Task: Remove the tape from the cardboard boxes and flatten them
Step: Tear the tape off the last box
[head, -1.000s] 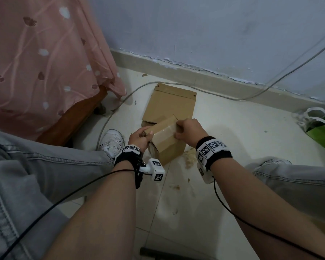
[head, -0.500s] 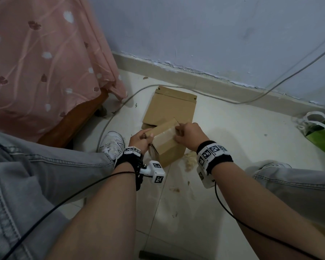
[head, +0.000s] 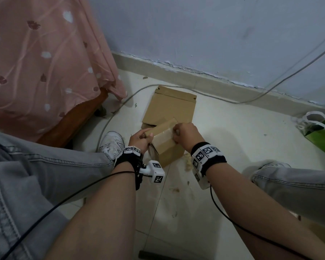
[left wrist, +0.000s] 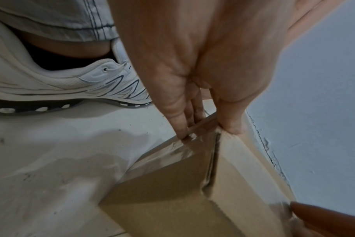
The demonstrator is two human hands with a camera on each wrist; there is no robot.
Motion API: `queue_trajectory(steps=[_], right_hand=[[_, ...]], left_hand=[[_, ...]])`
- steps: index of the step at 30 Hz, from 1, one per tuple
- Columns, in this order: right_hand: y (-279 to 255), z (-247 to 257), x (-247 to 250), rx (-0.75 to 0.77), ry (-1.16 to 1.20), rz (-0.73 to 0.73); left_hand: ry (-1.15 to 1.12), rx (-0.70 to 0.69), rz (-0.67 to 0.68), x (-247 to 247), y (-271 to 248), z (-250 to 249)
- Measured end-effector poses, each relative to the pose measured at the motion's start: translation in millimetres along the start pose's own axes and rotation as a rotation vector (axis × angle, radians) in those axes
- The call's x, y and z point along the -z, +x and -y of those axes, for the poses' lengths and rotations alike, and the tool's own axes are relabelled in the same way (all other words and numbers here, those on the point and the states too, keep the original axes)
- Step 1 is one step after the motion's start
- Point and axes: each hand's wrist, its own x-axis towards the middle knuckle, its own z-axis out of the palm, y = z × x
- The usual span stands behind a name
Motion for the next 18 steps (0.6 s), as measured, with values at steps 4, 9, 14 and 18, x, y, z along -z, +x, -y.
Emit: queue_trajectory(steps=[4,9,14,18], right_hand=[[-3,2,1,-0.018,0.026,-0.074],[-12,-7,4,-0.093,-0.077,-0.172],[-12,-8,-2,-0.017,-0.105,-0.159],[-8,-9,-7,0.028,-0.079,-0.074]], left_hand=[[0.038,-0.001,0.002,1,3,0],[0.032,-0.003,0.008,2,-1,-5],[0.026,0.000,0.008,2,-1,-6],[0.037,-0.004,0.011,0,0,-5]])
